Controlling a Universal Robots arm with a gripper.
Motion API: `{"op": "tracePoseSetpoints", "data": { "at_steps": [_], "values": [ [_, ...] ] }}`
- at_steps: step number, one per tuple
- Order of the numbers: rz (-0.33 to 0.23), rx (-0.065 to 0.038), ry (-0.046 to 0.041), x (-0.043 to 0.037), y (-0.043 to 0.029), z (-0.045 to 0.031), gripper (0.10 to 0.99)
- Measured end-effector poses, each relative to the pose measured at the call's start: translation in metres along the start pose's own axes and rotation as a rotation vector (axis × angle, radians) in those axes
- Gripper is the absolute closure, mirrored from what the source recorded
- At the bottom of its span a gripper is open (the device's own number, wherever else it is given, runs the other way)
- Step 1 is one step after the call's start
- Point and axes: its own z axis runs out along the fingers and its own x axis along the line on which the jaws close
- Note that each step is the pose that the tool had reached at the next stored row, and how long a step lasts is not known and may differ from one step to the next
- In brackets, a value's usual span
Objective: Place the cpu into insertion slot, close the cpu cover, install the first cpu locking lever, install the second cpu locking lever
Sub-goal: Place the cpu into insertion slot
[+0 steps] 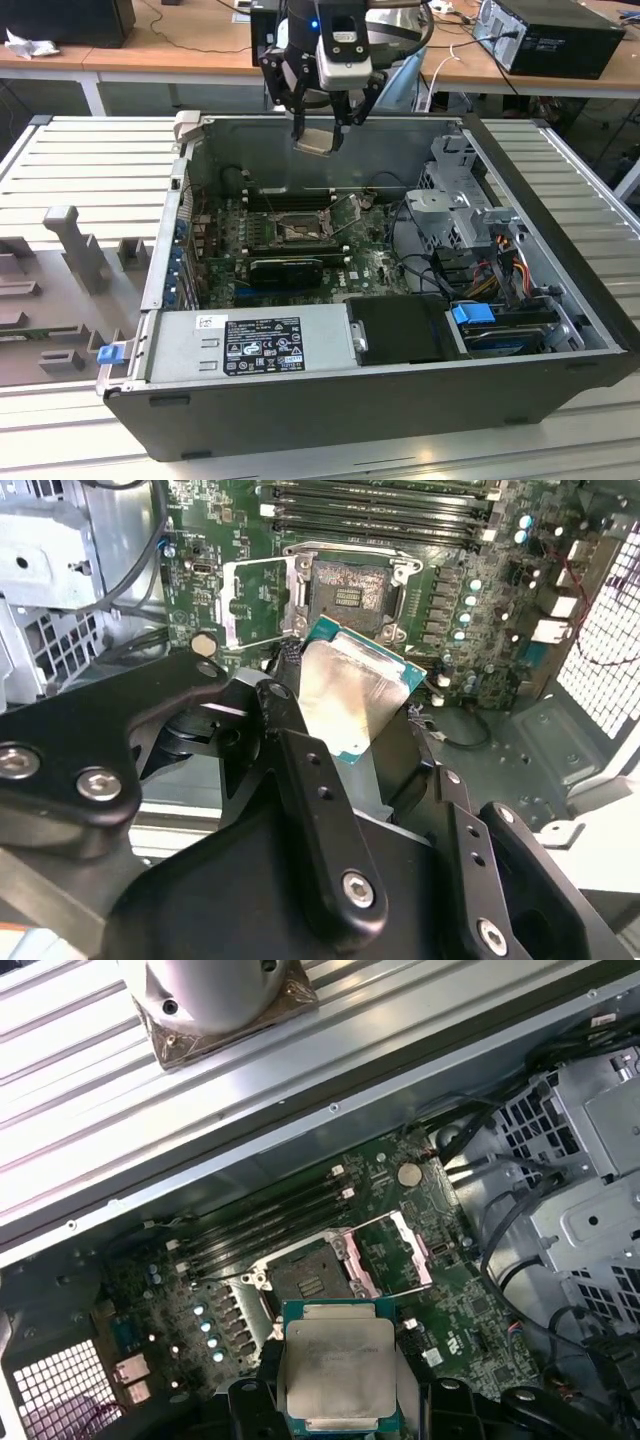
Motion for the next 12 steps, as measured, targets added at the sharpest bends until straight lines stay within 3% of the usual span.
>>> {"op": "tracePoseSetpoints", "data": {
  "at_steps": [12],
  "values": [
    [0.127, -0.002, -0.0114, 0.0001, 0.0001, 0.0007, 0.557]
  ]
}}
